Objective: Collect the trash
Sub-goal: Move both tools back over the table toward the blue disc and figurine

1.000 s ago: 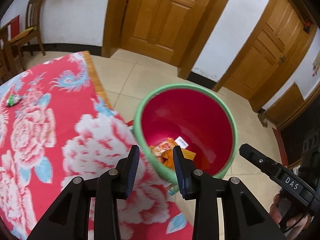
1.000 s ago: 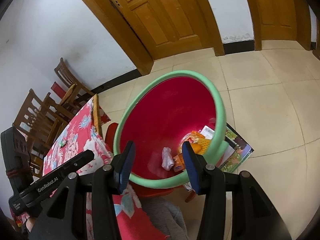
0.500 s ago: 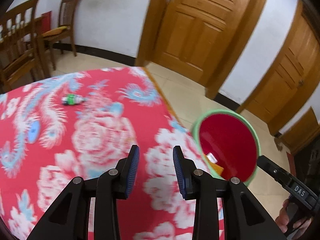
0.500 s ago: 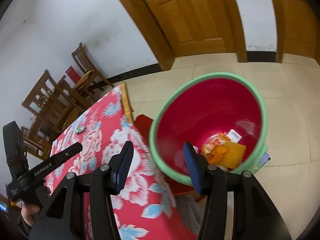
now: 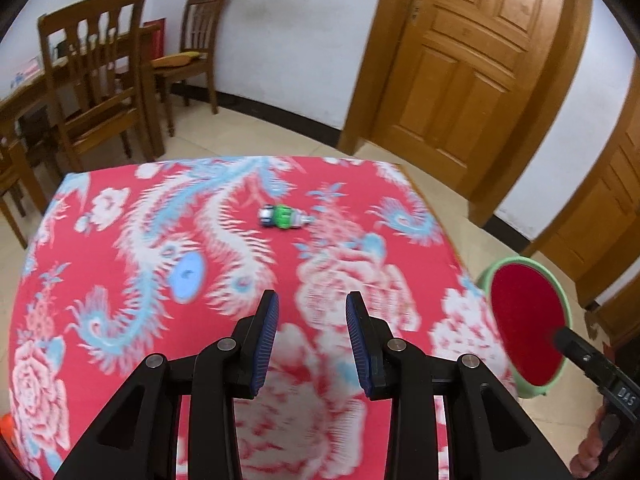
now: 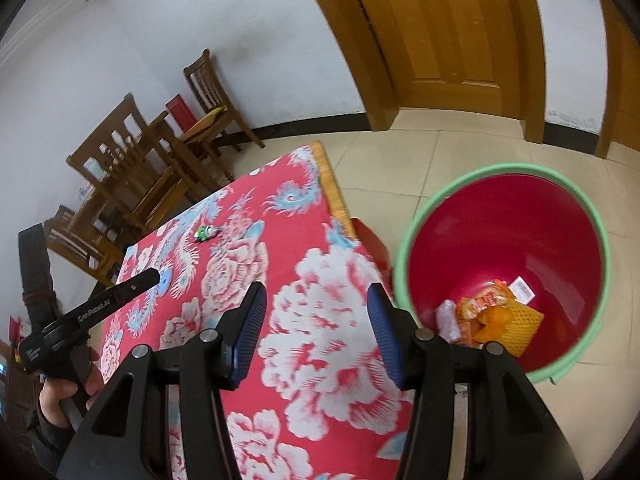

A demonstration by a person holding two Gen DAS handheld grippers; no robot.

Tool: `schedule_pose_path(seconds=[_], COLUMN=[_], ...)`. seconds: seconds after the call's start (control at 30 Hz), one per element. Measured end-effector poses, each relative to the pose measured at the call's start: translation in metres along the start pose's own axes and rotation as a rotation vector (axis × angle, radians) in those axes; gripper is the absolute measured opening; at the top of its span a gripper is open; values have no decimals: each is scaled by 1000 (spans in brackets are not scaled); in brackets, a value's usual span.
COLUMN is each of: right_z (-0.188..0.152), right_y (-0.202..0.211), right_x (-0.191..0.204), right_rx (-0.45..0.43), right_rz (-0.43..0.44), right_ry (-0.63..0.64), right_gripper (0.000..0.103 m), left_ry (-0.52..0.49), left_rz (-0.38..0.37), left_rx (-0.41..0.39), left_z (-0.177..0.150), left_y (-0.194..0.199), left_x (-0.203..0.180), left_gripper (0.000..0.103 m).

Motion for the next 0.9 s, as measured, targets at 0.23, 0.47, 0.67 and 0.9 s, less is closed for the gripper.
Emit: schedule_pose_path(seconds=[0.23, 0.47, 0.67, 0.9], right_z=[-3, -3, -1, 1], right_y=[-20, -38, -54, -70], right_x=[25, 47, 59, 69], right_rx=[33, 49, 66, 88], right_rz=[7, 17, 19, 28], right_ry=[44, 67, 86, 111], right_gripper=[54, 54, 54, 54], left_ry=[55, 65, 71, 34], left_rz=[42, 84, 77, 87], left_rx=[15, 55, 93, 124], left_z=[-3, -7, -7, -5], left_y=[-12, -33, -52, -71], left_x=[42, 68, 79, 84], left_gripper=[35, 35, 35, 35])
Point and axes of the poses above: each gripper's, at about its wrist camera, not at the fingertips, and y roughly against the way its jaws point, x to its left, z to its top, the point moved 1 cm from there along -y, roughly the way its jaws point, and after that the axes turned 12 degrees about -y, right-handed, at the moved point
